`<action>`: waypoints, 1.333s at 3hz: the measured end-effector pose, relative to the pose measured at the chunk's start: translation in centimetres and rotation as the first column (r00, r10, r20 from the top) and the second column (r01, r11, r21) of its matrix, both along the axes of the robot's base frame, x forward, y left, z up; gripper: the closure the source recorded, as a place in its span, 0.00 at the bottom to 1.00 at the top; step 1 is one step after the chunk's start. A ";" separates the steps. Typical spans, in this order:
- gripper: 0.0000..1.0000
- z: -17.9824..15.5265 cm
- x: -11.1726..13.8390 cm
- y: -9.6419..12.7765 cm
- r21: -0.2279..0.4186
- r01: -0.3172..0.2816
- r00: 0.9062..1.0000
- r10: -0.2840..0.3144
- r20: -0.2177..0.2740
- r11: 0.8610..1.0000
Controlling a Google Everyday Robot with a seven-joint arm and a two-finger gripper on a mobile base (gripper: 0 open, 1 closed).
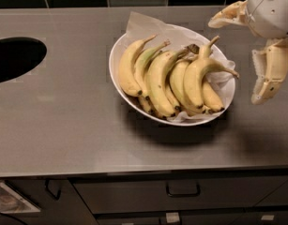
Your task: Pick banana from white bowl
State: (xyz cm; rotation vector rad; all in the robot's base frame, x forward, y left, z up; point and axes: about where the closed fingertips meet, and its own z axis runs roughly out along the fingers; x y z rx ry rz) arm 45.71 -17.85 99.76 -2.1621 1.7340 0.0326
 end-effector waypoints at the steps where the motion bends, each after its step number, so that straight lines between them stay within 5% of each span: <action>1: 0.00 -0.8 0.5 0.3 0.012 -0.065 0.998 0.065 -0.007 0.998; 3: 0.00 -2.7 1.5 1.0 0.007 -0.104 0.993 0.104 -0.047 0.995; 4: 0.13 -3.5 2.1 1.3 -0.017 -0.100 0.993 0.098 -0.070 0.995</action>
Offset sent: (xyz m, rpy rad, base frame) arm -0.0007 0.0023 -0.0287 -0.0039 0.1035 0.1400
